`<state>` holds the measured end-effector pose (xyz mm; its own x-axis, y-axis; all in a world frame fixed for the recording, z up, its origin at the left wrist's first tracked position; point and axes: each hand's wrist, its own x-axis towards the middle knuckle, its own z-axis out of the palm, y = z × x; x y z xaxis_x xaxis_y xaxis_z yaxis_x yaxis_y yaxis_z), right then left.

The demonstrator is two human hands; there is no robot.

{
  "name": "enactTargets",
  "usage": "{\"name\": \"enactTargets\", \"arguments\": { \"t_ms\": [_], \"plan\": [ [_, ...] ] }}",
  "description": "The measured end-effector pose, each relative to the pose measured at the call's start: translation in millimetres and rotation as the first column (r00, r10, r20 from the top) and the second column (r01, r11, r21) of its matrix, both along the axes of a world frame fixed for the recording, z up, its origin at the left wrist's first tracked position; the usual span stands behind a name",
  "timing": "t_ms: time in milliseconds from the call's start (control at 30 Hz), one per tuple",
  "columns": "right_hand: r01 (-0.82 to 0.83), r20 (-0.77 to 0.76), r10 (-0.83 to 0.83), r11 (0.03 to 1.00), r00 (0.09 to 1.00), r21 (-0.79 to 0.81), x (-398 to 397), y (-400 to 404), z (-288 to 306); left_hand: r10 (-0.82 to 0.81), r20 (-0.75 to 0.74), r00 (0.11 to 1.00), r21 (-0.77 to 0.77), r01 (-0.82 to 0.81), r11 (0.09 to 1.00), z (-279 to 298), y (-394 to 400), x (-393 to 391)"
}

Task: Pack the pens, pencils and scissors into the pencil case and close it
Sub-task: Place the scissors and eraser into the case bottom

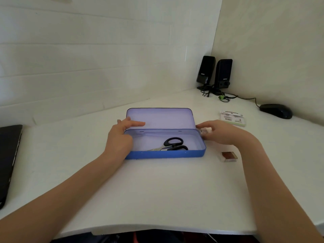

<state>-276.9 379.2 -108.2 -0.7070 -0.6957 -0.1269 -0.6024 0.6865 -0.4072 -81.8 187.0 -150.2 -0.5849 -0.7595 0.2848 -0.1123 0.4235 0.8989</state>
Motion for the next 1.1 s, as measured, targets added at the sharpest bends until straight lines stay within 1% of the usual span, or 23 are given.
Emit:
{"name": "enactTargets", "arguments": {
  "t_ms": [33,100,233,300,333,367,400,433,467,533,567,600,667,733,800,867,933,1000,1100],
  "plan": [
    [-0.002,-0.010,0.002,1.000,1.000,0.001,-0.1,-1.1,0.5,0.001,0.023,1.000,-0.016,0.000,1.000,-0.3,-0.4,-0.5],
    [0.020,-0.010,-0.021,0.999,1.000,-0.049,0.7,-2.6,1.1,-0.009,0.067,0.998,-0.037,0.011,0.999,-0.6,-1.0,-1.1],
    [0.123,-0.008,-0.127,0.969,0.992,-0.215,5.6,-10.2,-6.2,-0.020,0.084,0.996,-0.088,0.027,0.996,1.0,0.4,0.2],
    [0.164,-0.035,-0.187,0.923,0.982,-0.347,8.6,-13.7,-5.3,-0.024,0.073,0.997,-0.117,0.033,0.993,3.5,3.1,0.8],
    [0.188,-0.033,-0.226,0.876,0.974,-0.444,9.3,-13.9,-1.7,-0.029,0.063,0.998,-0.140,0.038,0.990,5.1,4.7,1.0],
    [0.209,0.005,-0.245,0.817,0.969,-0.538,11.1,-13.3,4.1,-0.034,0.054,0.998,-0.163,0.043,0.986,6.9,6.2,0.7],
    [0.213,0.066,-0.219,0.763,0.973,-0.610,13.5,-12.5,10.4,-0.037,0.046,0.998,-0.181,0.045,0.982,8.5,7.2,0.3],
    [0.180,0.118,-0.137,0.736,0.984,-0.653,16.6,-12.3,15.9,-0.034,0.039,0.999,-0.194,0.041,0.980,9.3,7.4,-0.5],
    [0.109,0.148,-0.012,0.734,0.989,-0.670,21.7,-12.9,19.8,-0.025,0.036,0.999,-0.202,0.032,0.979,9.4,6.7,-1.2],
    [-0.090,0.150,0.240,0.762,0.959,-0.641,32.0,-17.0,18.7,-0.022,0.045,0.999,-0.230,0.032,0.973,8.3,4.9,-1.4],
    [-0.173,0.136,0.308,0.789,0.942,-0.590,35.3,-19.3,15.1,-0.039,0.051,0.998,-0.255,0.051,0.966,7.6,4.3,-0.4],
    [-0.227,0.113,0.332,0.820,0.937,-0.525,36.9,-21.1,11.4,-0.073,0.053,0.996,-0.288,0.085,0.954,7.5,4.7,0.2],
    [-0.257,0.065,0.310,0.874,0.949,-0.413,35.8,-21.7,6.8,-0.185,0.081,0.979,-0.398,0.202,0.895,7.7,8.1,2.0],
    [-0.238,0.031,0.264,0.910,0.964,-0.340,32.7,-19.6,6.2,-0.304,0.168,0.938,-0.508,0.346,0.789,7.8,11.3,3.4],
    [-0.220,-0.008,0.225,0.944,0.974,-0.248,31.1,-18.1,6.3,-0.389,0.285,0.876,-0.527,0.482,0.700,6.9,11.7,4.0],
    [-0.198,-0.028,0.196,0.961,0.980,-0.190,31.1,-18.1,5.7,-0.418,0.375,0.828,-0.515,0.561,0.648,4.8,10.0,3.3],
    [-0.181,-0.035,0.177,0.966,0.984,-0.187,31.4,-17.6,5.3,-0.421,0.403,0.812,-0.496,0.581,0.646,2.8,7.7,2.4],
    [-0.185,-0.065,0.176,0.969,0.982,-0.165,31.5,-16.9,4.8,-0.409,0.415,0.812,-0.471,0.577,0.667,2.6,7.2,1.8],
    [-0.237,-0.088,0.226,0.963,0.970,-0.132,31.5,-16.9,4.6,-0.402,0.422,0.812,-0.445,0.572,0.689,3.0,8.3,1.7]
  ]
}}
